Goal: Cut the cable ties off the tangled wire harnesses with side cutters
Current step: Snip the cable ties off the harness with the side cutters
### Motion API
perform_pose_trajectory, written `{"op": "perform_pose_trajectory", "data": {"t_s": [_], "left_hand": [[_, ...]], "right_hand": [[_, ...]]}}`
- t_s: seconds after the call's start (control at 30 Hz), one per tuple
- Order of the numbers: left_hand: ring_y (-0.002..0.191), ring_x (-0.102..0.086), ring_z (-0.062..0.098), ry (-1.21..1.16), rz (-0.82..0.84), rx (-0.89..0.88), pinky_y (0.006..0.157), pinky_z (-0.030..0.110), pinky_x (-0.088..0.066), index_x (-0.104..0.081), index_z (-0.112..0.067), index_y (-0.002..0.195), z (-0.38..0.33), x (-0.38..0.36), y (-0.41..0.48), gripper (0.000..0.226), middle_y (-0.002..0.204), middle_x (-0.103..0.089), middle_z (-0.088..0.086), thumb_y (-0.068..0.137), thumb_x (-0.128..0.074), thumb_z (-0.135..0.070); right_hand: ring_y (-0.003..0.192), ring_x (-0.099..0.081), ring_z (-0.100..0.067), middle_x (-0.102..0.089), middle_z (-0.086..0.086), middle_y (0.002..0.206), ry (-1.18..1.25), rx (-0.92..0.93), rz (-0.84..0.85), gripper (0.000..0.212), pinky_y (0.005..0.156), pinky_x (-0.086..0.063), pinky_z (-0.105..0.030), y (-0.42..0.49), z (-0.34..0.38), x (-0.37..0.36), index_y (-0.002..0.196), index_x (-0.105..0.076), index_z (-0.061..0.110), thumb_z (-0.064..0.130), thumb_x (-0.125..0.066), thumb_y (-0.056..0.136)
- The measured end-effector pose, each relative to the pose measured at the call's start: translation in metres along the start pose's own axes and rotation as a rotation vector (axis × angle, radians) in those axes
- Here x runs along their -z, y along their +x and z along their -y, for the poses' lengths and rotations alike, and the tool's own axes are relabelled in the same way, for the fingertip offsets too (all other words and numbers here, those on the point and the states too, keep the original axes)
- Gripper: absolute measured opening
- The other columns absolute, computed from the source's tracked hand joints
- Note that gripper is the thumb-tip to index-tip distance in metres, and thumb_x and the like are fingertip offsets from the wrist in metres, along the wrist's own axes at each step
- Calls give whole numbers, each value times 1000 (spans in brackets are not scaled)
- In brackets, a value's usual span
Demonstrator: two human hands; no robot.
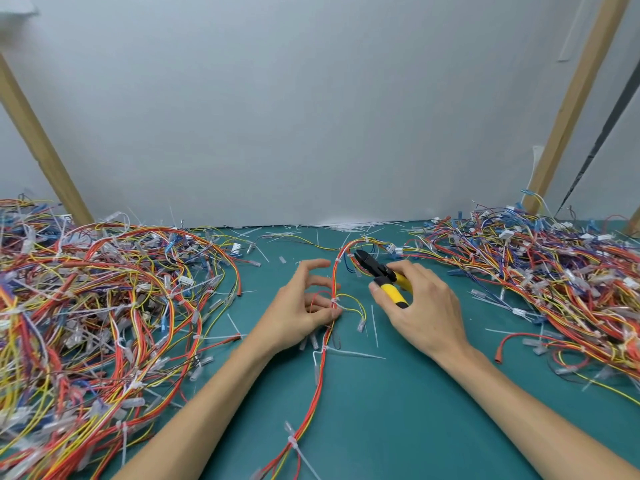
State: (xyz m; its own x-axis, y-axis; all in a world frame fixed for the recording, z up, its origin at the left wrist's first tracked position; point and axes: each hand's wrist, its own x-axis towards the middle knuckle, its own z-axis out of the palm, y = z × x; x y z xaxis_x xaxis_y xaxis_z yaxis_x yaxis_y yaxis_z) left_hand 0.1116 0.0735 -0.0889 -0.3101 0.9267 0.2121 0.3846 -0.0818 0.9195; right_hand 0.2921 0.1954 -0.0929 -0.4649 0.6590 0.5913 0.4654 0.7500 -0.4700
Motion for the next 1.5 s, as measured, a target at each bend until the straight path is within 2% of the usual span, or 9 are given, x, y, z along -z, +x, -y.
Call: {"op": "perform_pose_trajectory", "data": {"t_s": [0.13, 0.3, 0.5, 0.77, 0.9, 1.0, 1.13, 1.37, 1.5], "left_hand": [[94, -62, -1, 335, -13, -149, 75, 9, -41, -41, -44, 129, 2, -2, -2, 68, 101, -68, -13, 80, -76, -13], [104, -57, -15, 349, 87, -56, 87, 3, -37, -55, -46, 127, 0, 9, -2, 63, 107, -66, -21, 73, -84, -29], [118, -56, -6, 115, 278, 103, 98, 18, -44, -38, -25, 147, -1, 25, 0, 75, 125, -64, -14, 85, -65, 9], [73, -58, -4, 305, -200, -121, 72, 6, -37, -76, -33, 82, -22, 24, 3, 25, 83, -65, -14, 62, -89, -24], [105, -53, -6, 381, -91, -191, 92, 8, -34, -74, -36, 68, -34, 34, 2, 17, 101, -64, -14, 58, -84, -43], [89, -67, 8, 312, -22, -204, 101, 14, -39, -71, -37, 67, -42, 34, 2, 10, 76, -73, -8, 74, -78, -39], [48, -40, 11, 357, -98, -219, 51, 21, -32, -76, -28, 80, -43, 27, 3, 17, 48, -49, -10, 92, -65, -35], [53, -41, 16, 756, -253, -226, 51, 27, -32, -71, -27, 72, -28, 23, -1, 36, 49, -45, -3, 85, -55, -57], [58, -37, 19, 791, -178, -274, 58, 35, -36, -40, -18, 57, -11, 13, -1, 46, 51, -38, -3, 89, -53, -49]], "right_hand": [[88, -55, -11, -60, 18, 92, -6, -6, 7, 32, 67, -36, -25, 0, 0, 1, 105, -58, 37, 59, -59, 82], [90, -55, -11, -61, 18, 94, -14, -8, 10, 33, 68, -37, -25, 0, 1, 2, 105, -58, 36, 59, -58, 82], [89, -55, -12, -61, 17, 93, -3, -11, 7, 32, 67, -37, -26, 0, 1, 1, 106, -58, 36, 58, -59, 82], [87, -54, -12, -59, 18, 89, 15, -5, -7, 31, 66, -35, -26, 1, 0, 1, 103, -58, 37, 60, -58, 82], [88, -55, -14, -60, 17, 90, 8, -11, -18, 32, 66, -35, -27, 1, -1, 2, 103, -59, 34, 59, -60, 82], [85, -55, -13, -58, 17, 85, 2, -42, -42, 30, 65, -37, -28, 2, 0, 2, 100, -59, 35, 59, -60, 82], [86, -56, -14, -58, 17, 86, -16, -63, -54, 27, 66, -39, -27, 3, -1, 1, 100, -59, 35, 54, -64, 82], [95, -58, -15, -59, 18, 91, 62, -151, -49, 39, 73, -39, -28, 7, -4, 2, 113, -65, 36, 56, -66, 80], [98, -58, -8, -64, 14, 102, 154, -208, -72, 45, 77, -38, -22, 9, -7, 4, 118, -67, 30, 54, -68, 80]]}}
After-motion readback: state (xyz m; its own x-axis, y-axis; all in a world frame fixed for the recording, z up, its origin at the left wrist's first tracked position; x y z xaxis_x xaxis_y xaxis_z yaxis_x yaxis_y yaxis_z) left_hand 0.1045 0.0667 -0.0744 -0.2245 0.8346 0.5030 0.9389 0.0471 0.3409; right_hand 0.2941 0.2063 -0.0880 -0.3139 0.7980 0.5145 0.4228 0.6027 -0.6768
